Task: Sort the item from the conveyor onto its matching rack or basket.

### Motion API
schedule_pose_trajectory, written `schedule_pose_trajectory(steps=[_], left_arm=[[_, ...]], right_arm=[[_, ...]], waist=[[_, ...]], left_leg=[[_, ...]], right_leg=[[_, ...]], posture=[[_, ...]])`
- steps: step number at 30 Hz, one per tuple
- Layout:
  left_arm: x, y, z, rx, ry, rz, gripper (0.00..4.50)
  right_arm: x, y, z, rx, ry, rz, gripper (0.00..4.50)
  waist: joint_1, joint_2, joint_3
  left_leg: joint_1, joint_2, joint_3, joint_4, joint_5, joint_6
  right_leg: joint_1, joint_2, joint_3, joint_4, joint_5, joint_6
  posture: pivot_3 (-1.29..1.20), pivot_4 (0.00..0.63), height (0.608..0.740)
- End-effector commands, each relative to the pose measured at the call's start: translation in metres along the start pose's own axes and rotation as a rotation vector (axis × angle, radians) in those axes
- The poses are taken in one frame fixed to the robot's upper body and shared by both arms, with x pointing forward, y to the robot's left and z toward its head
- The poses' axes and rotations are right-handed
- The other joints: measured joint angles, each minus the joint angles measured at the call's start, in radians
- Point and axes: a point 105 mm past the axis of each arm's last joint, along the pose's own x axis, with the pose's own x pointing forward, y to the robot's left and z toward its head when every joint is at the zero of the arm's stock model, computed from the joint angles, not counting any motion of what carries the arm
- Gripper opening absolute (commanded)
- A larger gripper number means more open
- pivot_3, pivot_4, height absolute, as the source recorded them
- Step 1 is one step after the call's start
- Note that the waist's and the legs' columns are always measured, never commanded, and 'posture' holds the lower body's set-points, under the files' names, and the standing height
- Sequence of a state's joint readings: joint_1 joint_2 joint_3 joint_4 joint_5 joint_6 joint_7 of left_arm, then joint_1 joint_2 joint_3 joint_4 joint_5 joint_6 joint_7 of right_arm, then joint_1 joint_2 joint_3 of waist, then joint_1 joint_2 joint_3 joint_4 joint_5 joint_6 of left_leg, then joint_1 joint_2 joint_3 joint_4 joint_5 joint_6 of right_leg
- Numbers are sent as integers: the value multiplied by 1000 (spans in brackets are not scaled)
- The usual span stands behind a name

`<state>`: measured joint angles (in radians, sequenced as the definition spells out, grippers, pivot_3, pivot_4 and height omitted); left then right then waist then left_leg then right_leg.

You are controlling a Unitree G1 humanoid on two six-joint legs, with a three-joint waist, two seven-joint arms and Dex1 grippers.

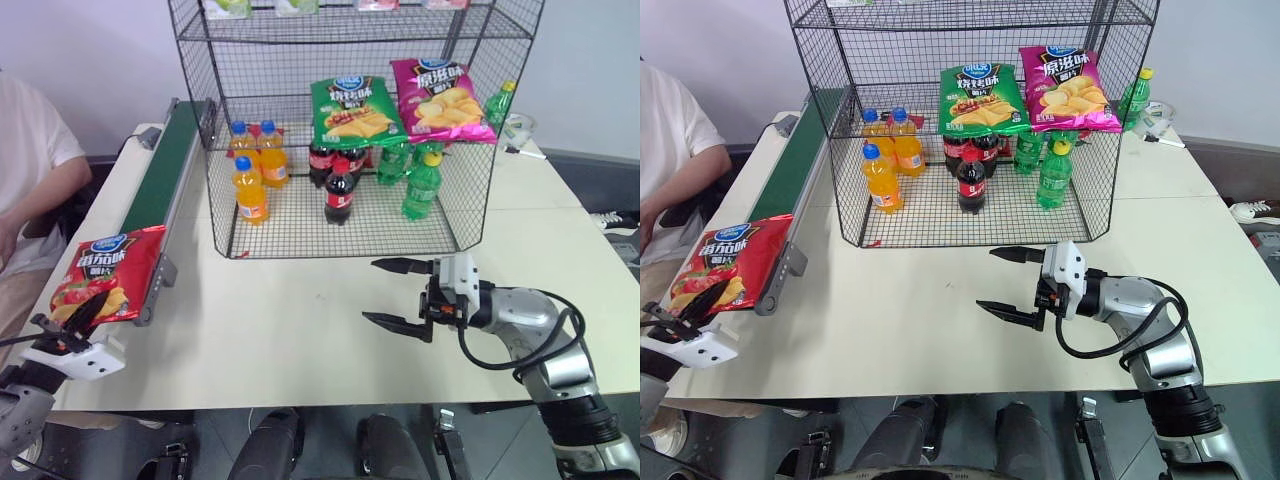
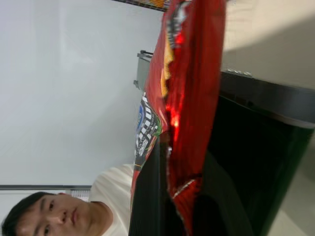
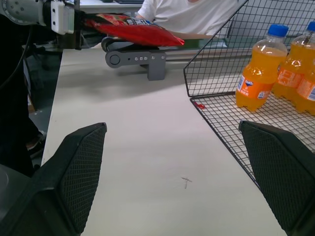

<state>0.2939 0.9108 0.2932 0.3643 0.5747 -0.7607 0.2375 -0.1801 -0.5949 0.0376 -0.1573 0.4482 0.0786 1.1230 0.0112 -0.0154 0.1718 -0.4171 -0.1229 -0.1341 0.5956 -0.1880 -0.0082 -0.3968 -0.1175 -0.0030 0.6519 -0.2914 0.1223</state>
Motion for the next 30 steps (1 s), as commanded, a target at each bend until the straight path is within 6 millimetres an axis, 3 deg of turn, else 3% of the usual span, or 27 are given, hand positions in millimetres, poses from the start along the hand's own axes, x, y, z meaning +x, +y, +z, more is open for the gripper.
schedule_pose_trajectory(steps=[1, 3, 6, 11, 13, 19, 23, 30], left_arm=[[11, 34, 11, 37, -49, 110, 88], [18, 51, 26, 61, -104, 152, 88], [25, 65, 44, 92, -162, 181, 88], [47, 99, 97, 159, -327, 269, 88], [57, 113, 119, 177, -388, 302, 88], [79, 137, 158, 195, -506, 365, 88], [106, 154, 162, 207, -498, 443, 88], [155, 161, 167, 243, -493, 514, 88]], right_arm=[[0, -13, 14, -92, -52, -62, 4500], [-1, -29, 19, -143, -84, -163, 4500], [-3, -38, 23, -149, -118, -219, 4500], [-5, -56, 33, -214, -180, -401, 4500], [-4, -58, 34, -246, -178, -437, 4500], [-3, -60, 38, -260, -194, -477, 4500], [-6, -63, 41, -278, -194, -500, 4500], [-6, -69, 52, -271, -255, -562, 4500]], waist=[[0, 0, 0], [0, 0, 0], [1, 0, 0], [0, 0, 0], [0, 0, 0], [-6, 2, 1], [-4, 1, 1], [-5, 1, 1]], left_leg=[[0, 0, 0, 0, 0, 0], [0, 0, 0, 0, 0, 0], [0, 0, 0, 0, 0, 0], [0, 0, 0, 0, 1, 2], [0, 0, 0, 0, 1, 1], [3, 0, 0, 0, 2, 1], [3, 0, 0, 0, 3, 0], [4, -1, 0, 0, 4, 0]], right_leg=[[0, 0, 0, 0, 0, 0], [0, 0, 0, 0, 0, 0], [1, 0, 0, 0, 0, 0], [0, 1, 0, 0, 0, 0], [0, 1, 0, 1, 0, 0], [5, 4, 1, 2, 0, 0], [4, 4, 1, 5, 0, 0], [4, 5, 1, 6, 1, 1]], posture=[[0, 150, 740], [0, 150, 740], [0, 150, 740], [0, 150, 740], [0, 150, 740], [0, 150, 740], [0, 150, 740], [0, 150, 740]])
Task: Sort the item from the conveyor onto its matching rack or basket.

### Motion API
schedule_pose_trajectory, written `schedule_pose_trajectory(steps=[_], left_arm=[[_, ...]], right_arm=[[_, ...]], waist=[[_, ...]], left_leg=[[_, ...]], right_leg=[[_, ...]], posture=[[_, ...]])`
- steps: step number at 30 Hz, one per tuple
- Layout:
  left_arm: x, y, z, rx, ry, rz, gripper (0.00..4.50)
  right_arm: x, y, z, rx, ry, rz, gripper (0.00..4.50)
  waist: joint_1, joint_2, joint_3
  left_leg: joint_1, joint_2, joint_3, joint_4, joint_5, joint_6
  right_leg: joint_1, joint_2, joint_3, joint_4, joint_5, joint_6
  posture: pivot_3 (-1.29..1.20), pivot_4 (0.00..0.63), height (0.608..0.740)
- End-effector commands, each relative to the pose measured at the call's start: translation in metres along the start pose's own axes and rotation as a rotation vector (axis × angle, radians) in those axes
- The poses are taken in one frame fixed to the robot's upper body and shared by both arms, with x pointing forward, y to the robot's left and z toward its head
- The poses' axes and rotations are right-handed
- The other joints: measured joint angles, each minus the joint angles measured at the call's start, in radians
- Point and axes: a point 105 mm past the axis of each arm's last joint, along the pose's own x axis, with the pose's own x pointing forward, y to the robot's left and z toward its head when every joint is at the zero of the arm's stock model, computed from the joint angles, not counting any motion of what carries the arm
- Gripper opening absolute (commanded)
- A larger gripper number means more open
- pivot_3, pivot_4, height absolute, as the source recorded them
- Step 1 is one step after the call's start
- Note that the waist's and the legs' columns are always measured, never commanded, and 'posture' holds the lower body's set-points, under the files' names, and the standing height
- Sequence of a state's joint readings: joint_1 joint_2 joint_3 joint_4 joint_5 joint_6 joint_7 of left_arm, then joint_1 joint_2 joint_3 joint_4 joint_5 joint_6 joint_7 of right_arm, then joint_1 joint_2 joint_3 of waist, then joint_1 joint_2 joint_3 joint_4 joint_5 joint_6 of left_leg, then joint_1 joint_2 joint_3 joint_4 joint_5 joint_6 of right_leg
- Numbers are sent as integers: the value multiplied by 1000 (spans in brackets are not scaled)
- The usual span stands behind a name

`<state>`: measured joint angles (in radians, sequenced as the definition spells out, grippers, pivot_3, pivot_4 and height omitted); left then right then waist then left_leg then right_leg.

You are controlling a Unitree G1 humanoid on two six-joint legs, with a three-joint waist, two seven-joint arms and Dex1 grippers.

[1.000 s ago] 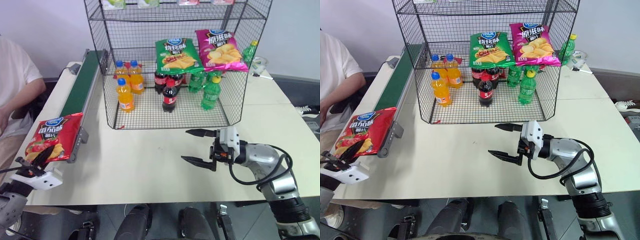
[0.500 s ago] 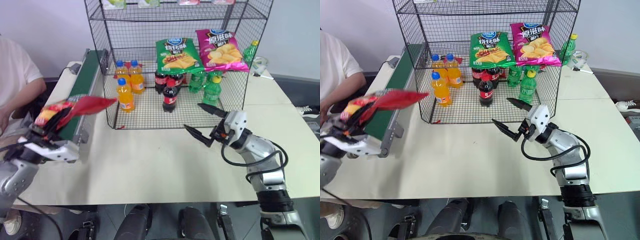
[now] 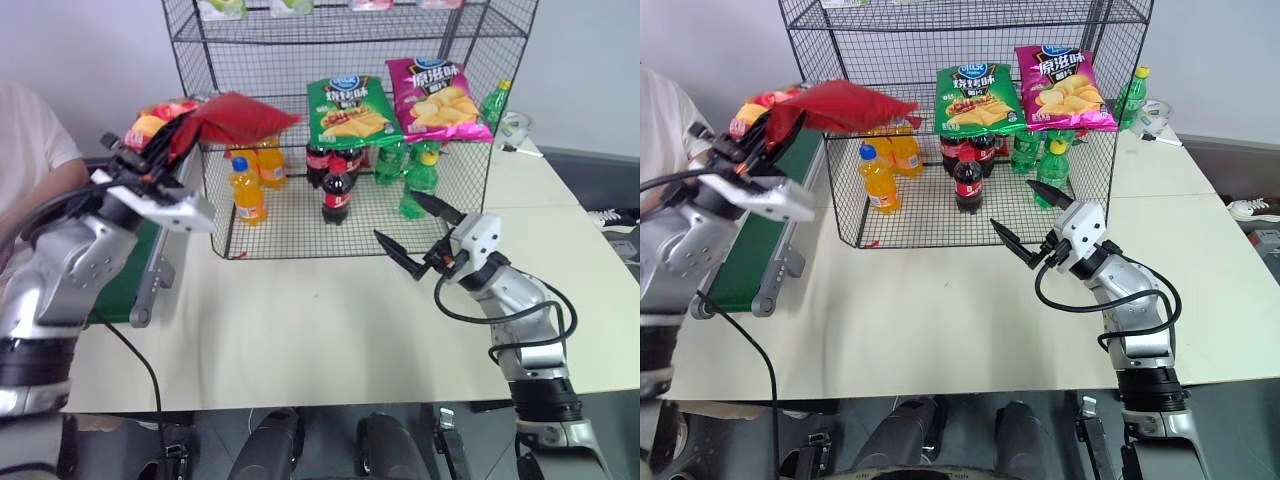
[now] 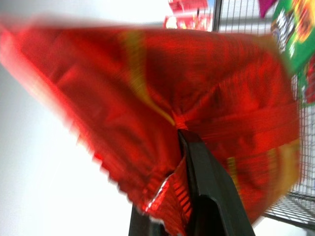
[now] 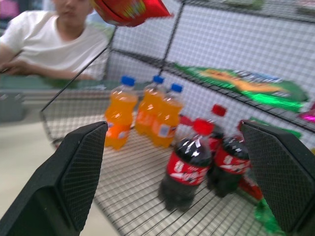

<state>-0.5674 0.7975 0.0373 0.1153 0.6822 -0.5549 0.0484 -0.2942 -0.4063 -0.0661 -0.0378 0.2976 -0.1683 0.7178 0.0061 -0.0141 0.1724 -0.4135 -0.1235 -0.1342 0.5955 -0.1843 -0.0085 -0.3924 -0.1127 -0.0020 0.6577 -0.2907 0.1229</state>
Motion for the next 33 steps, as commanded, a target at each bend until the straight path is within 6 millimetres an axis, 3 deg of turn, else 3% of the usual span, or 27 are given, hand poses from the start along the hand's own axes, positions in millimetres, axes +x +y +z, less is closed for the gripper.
schedule_pose_trajectory(steps=[1, 3, 5, 9, 14, 20, 31, 33], left_arm=[[20, 0, -8, 47, -5, 56, 88], [35, -9, -15, 50, 11, 66, 88], [46, -20, -10, 69, -35, 61, 88], [60, -47, -21, 118, 4, 12, 88], [67, -69, -30, 143, 65, -25, 88], [61, -103, -44, 78, 240, -131, 88], [88, -96, -39, -68, 306, -131, 88], [90, -96, -36, -89, 291, -136, 599]], right_arm=[[4, -5, 19, -34, -71, -27, 4500], [5, -4, 20, -37, -72, -35, 4500], [5, -4, 21, -40, -72, -41, 4500], [5, -3, 22, -46, -66, -42, 4500], [2, -4, 22, -54, -55, -49, 4500], [1, -1, 22, -48, -43, -51, 4500], [4, 2, 20, -43, -33, -40, 4500], [4, 3, 19, -47, -30, -41, 4500]], waist=[[1, 0, 0], [2, 0, 0], [3, -1, 0], [1, -1, 0], [-11, -2, 1], [-21, -2, 1], [-20, -3, 0], [-20, -3, 0]], left_leg=[[0, 0, 0, 0, 0, 0], [0, 0, 0, 0, 0, 0], [0, -1, 0, 0, 0, 0], [0, -1, 0, 1, 1, 0], [0, -1, 0, 1, 1, 0], [-1, -3, 0, 1, 1, 0], [-3, -3, -1, 2, 1, 0], [-3, -3, -1, 2, 1, 0]], right_leg=[[0, 0, 0, 0, 0, 0], [0, 0, 0, 0, 0, 0], [-1, 0, 0, 2, 0, 0], [-1, 0, 0, 4, 0, 1], [-2, 0, 0, 5, -1, 3], [-2, -1, 0, 5, -1, 3], [-2, -1, 0, 6, -2, 4], [-2, -1, 0, 6, -2, 4]], posture=[[0, 150, 740], [0, 150, 740], [0, 150, 740], [0, 150, 740], [0, 150, 740], [0, 150, 740], [0, 150, 740], [0, 150, 740]])
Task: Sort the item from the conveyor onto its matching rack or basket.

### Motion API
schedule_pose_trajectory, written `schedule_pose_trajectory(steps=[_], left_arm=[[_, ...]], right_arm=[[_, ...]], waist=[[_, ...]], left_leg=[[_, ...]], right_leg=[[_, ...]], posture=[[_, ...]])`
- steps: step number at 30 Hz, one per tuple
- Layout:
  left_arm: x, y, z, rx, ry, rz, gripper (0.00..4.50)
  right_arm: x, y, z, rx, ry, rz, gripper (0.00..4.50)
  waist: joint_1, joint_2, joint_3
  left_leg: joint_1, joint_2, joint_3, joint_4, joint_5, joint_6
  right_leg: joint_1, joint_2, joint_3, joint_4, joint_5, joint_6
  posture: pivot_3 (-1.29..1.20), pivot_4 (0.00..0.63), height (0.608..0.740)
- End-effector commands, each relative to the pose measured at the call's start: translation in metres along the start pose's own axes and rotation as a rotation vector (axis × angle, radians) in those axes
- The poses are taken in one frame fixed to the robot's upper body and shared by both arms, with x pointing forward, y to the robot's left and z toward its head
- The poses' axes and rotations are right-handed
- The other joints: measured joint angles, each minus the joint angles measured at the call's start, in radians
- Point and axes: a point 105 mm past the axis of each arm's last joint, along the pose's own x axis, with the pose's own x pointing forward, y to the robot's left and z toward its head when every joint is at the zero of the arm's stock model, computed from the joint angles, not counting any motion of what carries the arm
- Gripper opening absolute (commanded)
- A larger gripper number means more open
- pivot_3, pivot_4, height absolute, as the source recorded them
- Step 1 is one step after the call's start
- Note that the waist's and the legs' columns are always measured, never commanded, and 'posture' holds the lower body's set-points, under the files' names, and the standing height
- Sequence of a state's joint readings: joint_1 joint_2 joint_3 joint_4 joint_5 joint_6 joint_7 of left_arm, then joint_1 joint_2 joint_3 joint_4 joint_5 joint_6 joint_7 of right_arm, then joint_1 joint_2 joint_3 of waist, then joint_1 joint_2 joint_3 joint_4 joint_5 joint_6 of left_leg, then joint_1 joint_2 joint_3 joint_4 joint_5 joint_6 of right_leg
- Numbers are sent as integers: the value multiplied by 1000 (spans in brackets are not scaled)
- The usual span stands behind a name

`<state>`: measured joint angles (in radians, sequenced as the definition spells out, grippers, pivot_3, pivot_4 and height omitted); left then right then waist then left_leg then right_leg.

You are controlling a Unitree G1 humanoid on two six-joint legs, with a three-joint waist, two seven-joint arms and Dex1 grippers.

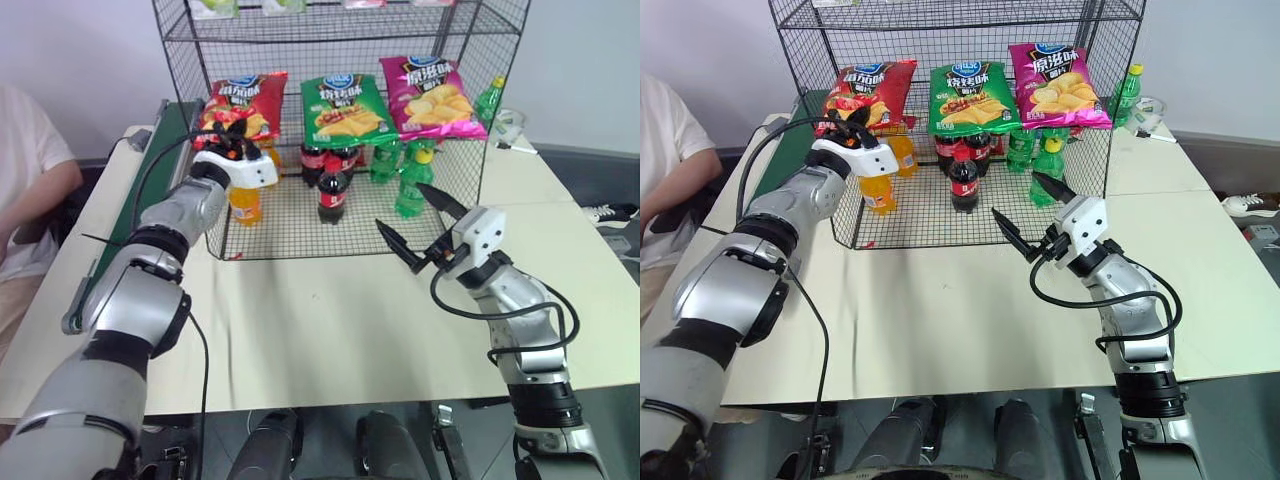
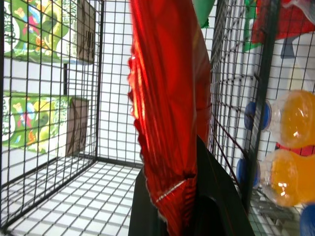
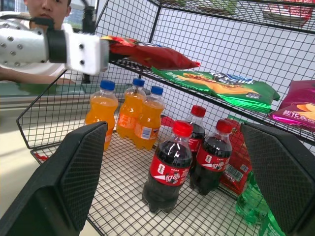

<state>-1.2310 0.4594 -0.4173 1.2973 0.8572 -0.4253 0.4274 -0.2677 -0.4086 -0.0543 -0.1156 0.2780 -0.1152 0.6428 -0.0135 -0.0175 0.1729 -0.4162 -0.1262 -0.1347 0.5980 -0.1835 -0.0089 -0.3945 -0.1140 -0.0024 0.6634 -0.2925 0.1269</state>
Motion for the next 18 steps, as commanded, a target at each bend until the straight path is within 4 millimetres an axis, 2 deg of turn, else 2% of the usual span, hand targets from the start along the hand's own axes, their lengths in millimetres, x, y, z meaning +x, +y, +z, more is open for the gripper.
schedule_pose_trajectory(steps=[1, 2, 7, 8, 15, 18], left_arm=[[8, 17, 4, -53, -19, 32, 844], [8, 17, 5, -62, -20, 27, 1198], [4, 21, 1, -83, -36, 40, 3626], [3, 21, 0, -89, -43, 37, 3999], [-16, 30, -1, -173, -152, 54, 3999], [-37, 42, 7, -201, -255, 96, 3999]], right_arm=[[3, 1, 14, -37, -47, 1, 4500], [2, 1, 14, -37, -46, 0, 4500], [1, 1, 13, -36, -40, 2, 4500], [0, 1, 13, -36, -39, 3, 4500], [-2, 2, 12, -26, -32, 14, 4500], [-1, 2, 10, -27, -28, 24, 4500]], waist=[[0, 0, 0], [0, 0, 0], [2, -1, -1], [2, -1, -1], [-3, -1, -1], [-5, -1, -1]], left_leg=[[0, 0, 0, 0, 0, 0], [0, 0, 0, 0, 0, 0], [1, 0, 0, 1, 0, 0], [1, 0, 0, 1, 0, 0], [1, 0, 0, 0, 0, 0], [1, 0, 0, 0, 0, 0]], right_leg=[[0, 0, 0, 0, 0, 0], [0, 0, 0, 0, 0, 0], [1, 0, 0, 0, 0, 0], [1, 0, 0, 0, 0, 0], [1, 0, 1, 0, 0, 0], [0, 0, 1, 0, 0, 0]], posture=[[0, 150, 740], [0, 150, 740], [0, 150, 740], [0, 150, 740], [0, 150, 740], [0, 150, 740]])
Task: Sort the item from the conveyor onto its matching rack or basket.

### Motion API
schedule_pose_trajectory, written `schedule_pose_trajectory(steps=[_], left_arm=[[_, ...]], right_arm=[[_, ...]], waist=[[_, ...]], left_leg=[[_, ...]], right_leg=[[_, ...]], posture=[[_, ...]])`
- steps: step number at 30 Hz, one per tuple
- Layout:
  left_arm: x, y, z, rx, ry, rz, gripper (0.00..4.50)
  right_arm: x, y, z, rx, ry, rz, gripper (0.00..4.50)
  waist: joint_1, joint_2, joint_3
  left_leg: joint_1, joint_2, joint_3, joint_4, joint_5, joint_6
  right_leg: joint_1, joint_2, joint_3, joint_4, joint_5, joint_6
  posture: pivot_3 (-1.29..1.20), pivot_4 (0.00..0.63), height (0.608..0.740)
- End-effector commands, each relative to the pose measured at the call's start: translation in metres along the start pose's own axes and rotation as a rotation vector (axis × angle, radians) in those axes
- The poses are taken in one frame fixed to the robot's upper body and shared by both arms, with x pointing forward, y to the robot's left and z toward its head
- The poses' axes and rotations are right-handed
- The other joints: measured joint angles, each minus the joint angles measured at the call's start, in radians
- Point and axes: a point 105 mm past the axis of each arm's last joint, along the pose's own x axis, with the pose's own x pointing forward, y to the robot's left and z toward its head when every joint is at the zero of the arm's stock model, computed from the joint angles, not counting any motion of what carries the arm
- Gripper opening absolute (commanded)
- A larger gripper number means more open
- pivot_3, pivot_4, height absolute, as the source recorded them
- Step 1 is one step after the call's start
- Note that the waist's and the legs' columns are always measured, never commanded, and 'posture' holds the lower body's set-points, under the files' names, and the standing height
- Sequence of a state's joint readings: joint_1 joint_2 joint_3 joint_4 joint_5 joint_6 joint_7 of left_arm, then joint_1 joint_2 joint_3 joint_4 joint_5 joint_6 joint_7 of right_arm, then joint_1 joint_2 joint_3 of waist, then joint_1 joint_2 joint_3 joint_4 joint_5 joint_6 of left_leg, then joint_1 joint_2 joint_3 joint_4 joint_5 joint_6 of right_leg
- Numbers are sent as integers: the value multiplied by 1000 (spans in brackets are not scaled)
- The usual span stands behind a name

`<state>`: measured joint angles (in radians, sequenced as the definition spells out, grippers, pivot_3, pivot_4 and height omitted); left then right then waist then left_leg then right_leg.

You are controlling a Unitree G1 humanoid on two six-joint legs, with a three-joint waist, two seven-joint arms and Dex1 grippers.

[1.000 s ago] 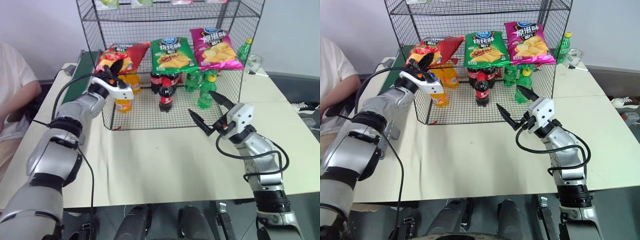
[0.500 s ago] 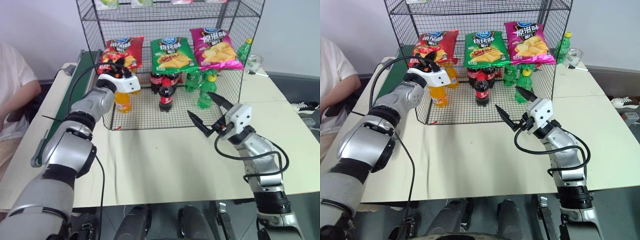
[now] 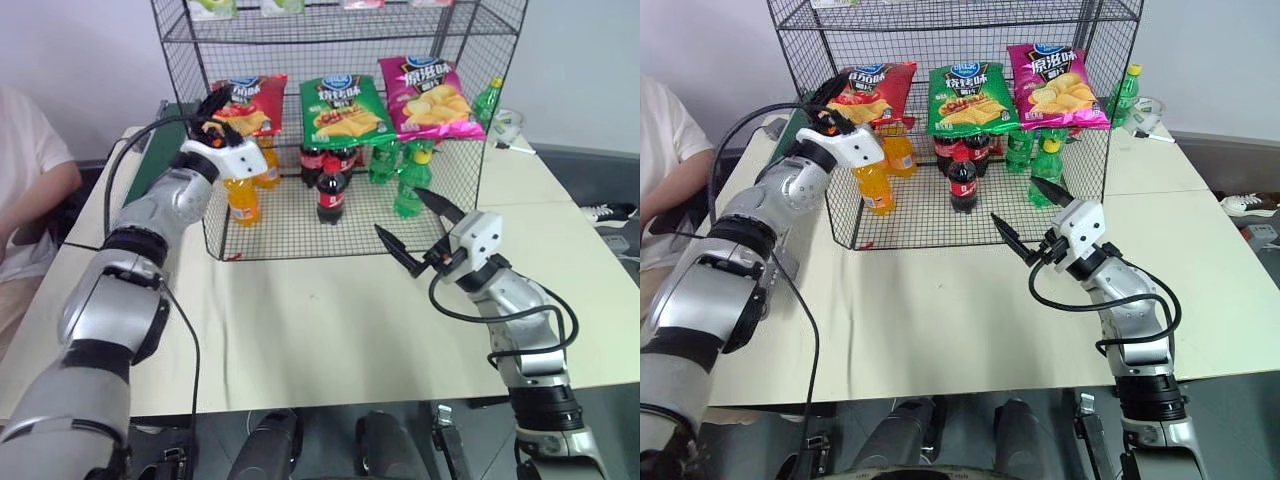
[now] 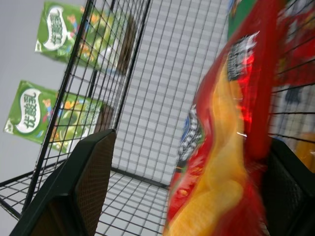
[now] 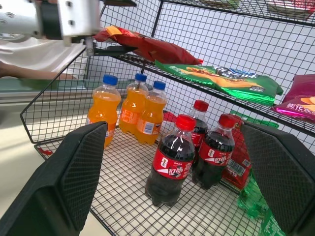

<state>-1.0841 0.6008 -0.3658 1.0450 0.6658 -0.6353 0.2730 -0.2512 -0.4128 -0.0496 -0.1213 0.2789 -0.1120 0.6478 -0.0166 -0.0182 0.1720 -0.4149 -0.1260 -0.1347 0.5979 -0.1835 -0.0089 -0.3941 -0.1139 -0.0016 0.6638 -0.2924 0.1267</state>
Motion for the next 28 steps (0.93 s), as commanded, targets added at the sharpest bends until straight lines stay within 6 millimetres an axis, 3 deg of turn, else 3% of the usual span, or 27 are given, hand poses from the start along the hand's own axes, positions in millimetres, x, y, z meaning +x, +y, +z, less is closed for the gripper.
schedule_pose_trajectory(steps=[1, 5, 7, 9, 12, 14, 15, 17, 19, 23, 28], left_arm=[[-20, 31, 24, -61, -159, 111, 3999], [-50, 50, 39, -298, -202, 185, 3999], [-70, 50, 39, -339, -180, 158, 3999], [-90, 54, 29, -529, -121, 154, 3999], [-115, 36, 14, -835, -11, 49, 3999], [-140, 6, -3, -1010, 138, -83, 3999], [-157, -9, -10, -1090, 214, -148, 3999], [-194, -16, -18, -1200, 284, -196, 3999], [-212, -8, -21, -1113, 296, -247, 3999], [-221, 7, -28, -1032, 320, -298, 3999], [-233, 17, -46, -948, 348, -326, 3999]], right_arm=[[2, -1, 13, -35, -42, 17, 4500], [0, -4, 12, -37, -35, 28, 4500], [-5, -7, 10, -44, -20, 33, 4500], [-9, -11, 8, -46, -10, 37, 4500], [-14, -15, 7, -50, 6, 49, 4500], [-20, -16, 6, -47, 23, 72, 4500], [-24, -14, 5, -46, 37, 95, 4500], [-43, -14, -1, -22, 98, 154, 4500], [-65, -14, -6, 15, 171, 206, 4500], [-96, -16, -11, 89, 283, 256, 4500], [-107, -24, -9, 74, 322, 265, 4500]], waist=[[-4, 0, 0], [1, 0, 0], [3, 1, 0], [2, 2, -1], [1, 2, -1], [0, 2, -1], [-1, 3, -1], [-1, 3, -1], [4, 2, 0], [32, 2, 0], [28, 5, -1]], left_leg=[[0, 0, 0, 0, 0, 0], [-3, 1, 1, 0, 0, 0], [-3, 1, 0, 1, 0, 0], [-2, 1, 0, 1, 0, 0], [-1, 2, 0, 0, 0, 0], [-1, 2, 0, 0, 0, 0], [0, 2, 0, 0, 0, 0], [0, 2, 0, 0, 0, 0], [0, 2, 1, -1, -1, 1], [-1, 3, 0, 0, -1, 1], [3, 3, 2, -1, -4, -1]], right_leg=[[0, 0, 1, 0, 0, 0], [-3, 0, 2, 0, 0, -1], [-3, 0, 2, 0, 1, -2], [-2, 0, 2, 0, 1, -2], [-2, 0, 2, 0, 1, -2], [-2, -1, 2, 0, 1, -2], [-1, -1, 2, 0, 1, -2], [-1, -1, 3, 0, 1, -3], [0, -2, 3, -3, 0, -3], [1, -3, 2, -4, -2, -8], [7, -5, 2, -8, -3, -10]], posture=[[0, 150, 740], [0, 150, 740], [0, 150, 740], [0, 150, 740], [0, 150, 740], [0, 150, 740], [0, 150, 740], [0, 150, 740], [0, 150, 740], [0, 150, 740], [0, 150, 740]])
